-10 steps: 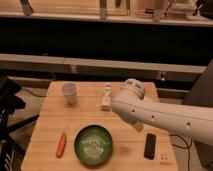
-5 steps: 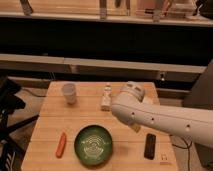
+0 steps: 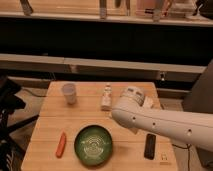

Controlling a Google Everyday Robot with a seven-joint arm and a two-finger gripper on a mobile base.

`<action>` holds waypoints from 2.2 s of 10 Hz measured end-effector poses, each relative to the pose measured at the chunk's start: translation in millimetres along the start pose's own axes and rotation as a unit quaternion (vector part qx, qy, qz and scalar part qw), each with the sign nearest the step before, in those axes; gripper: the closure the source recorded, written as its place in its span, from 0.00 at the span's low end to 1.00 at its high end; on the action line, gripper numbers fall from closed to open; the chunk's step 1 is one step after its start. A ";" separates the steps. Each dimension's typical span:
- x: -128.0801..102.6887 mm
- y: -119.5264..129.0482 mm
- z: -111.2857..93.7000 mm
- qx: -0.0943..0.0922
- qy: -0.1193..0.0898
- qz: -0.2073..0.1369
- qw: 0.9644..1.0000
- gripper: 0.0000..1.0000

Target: Drag the ceramic bowl in a circle

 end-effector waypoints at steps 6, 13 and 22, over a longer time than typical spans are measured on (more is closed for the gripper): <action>-17.7 -9.3 4.4 0.018 -0.006 -0.047 0.999 0.20; -31.2 -22.2 12.0 0.036 -0.023 -0.092 0.995 0.20; -36.6 -32.6 26.1 0.051 -0.048 -0.143 0.987 0.20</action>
